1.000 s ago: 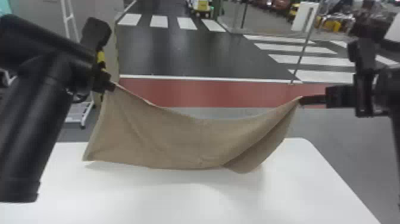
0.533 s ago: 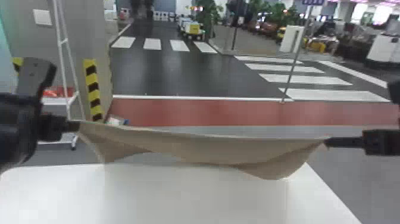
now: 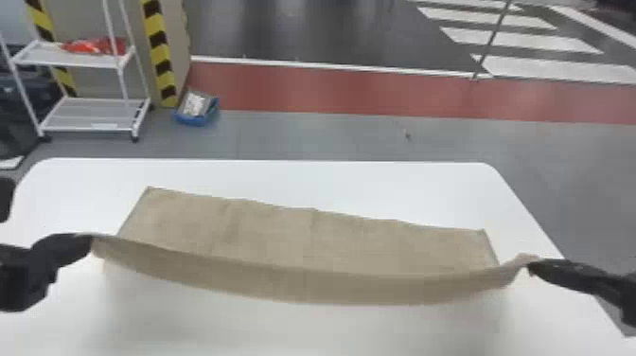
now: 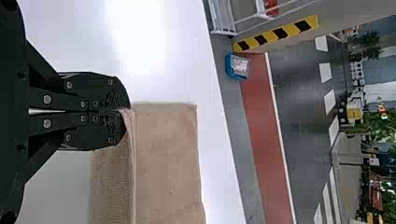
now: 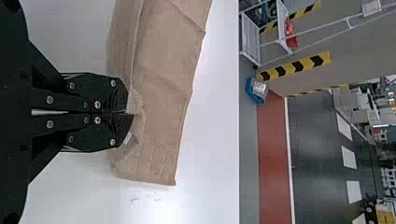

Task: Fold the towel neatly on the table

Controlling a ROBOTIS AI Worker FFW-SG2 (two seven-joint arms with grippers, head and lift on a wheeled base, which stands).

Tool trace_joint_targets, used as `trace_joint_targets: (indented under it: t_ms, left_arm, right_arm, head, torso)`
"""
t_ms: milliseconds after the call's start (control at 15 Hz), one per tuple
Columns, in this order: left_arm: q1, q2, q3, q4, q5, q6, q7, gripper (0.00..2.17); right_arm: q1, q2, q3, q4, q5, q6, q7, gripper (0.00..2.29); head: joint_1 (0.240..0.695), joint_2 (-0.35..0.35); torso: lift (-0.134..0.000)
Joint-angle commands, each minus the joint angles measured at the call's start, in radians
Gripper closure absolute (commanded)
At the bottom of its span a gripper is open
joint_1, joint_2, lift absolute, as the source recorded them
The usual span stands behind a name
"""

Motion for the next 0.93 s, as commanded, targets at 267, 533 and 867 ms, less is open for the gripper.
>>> trace_joint_targets:
  t_ms: [267, 533, 867]
  left_arm:
    - [0.169, 0.003, 0.089, -0.021, 0.003, -0.135, -0.064, 1.41]
    - [0.041, 0.002, 0.023, -0.021, -0.093, 0.027, -0.129, 1.41]
    - [0.155, 0.022, 0.103, -0.098, -0.092, 0.027, -0.155, 1.41]
  right_arm:
    - [0.135, 0.032, -0.019, 0.075, 0.004, -0.209, 0.040, 1.35]
    - [0.026, 0.002, 0.009, 0.139, 0.052, -0.138, 0.047, 1.35]
    - [0.006, -0.021, 0.018, 0.154, 0.070, -0.138, 0.073, 1.35]
  head:
    - [0.695, -0.118]
    - [0.695, -0.139]
    - [0.695, -0.142]
  torso:
    - [-0.124]
    - [-0.124]
    - [-0.124]
